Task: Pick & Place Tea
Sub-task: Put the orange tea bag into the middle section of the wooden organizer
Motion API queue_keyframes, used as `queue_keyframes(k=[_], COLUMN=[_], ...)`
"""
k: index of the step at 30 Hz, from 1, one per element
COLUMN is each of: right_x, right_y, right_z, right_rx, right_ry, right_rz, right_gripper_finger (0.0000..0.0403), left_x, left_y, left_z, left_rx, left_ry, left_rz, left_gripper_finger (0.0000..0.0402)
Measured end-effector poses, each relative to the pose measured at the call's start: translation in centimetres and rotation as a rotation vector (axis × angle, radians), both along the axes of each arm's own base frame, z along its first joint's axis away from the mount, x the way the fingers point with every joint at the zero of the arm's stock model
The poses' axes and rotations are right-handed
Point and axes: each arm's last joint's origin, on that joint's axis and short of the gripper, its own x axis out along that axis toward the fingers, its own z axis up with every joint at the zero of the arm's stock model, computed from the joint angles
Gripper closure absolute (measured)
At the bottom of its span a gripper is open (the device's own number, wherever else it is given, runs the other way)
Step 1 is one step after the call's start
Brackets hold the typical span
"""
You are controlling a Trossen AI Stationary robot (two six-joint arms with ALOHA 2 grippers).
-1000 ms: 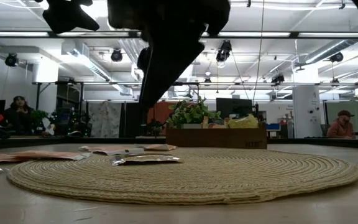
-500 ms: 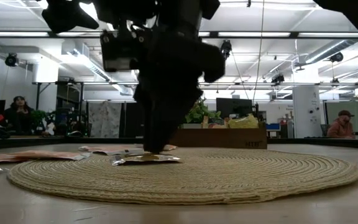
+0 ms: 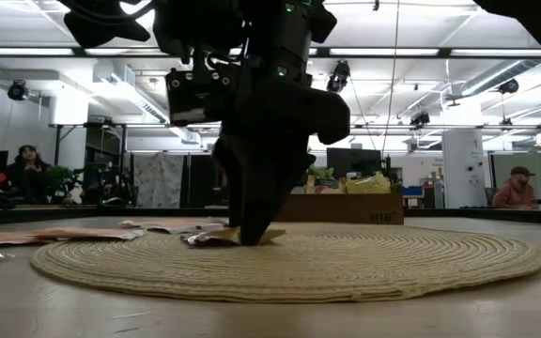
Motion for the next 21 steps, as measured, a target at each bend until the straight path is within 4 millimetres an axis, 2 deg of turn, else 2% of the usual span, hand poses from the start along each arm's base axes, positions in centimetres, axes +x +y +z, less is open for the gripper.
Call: queue_keyframes(k=[13, 17, 21], right_x=[0.3, 0.3, -0.1], right_y=[-0.1, -0.2, -0.5], right_z=[0.5, 0.9, 2.4], right_rx=[-0.002, -0.001, 0.007], right_ry=[-0.014, -0.020, -0.030], right_rz=[0.009, 0.007, -0.005], right_gripper_finger=[0.0334, 0.0356, 0.0357], left_x=[0.0, 0.0, 0.0], left_y=[0.0, 0.0, 0.0], left_z=[0.0, 0.0, 0.2], left_rx=[0.002, 0.001, 0.001], left_ry=[-0.001, -0.002, -0.006], left_rz=[0.002, 0.002, 0.001], left_gripper_finger=[0.0168, 0.0168, 0.0168])
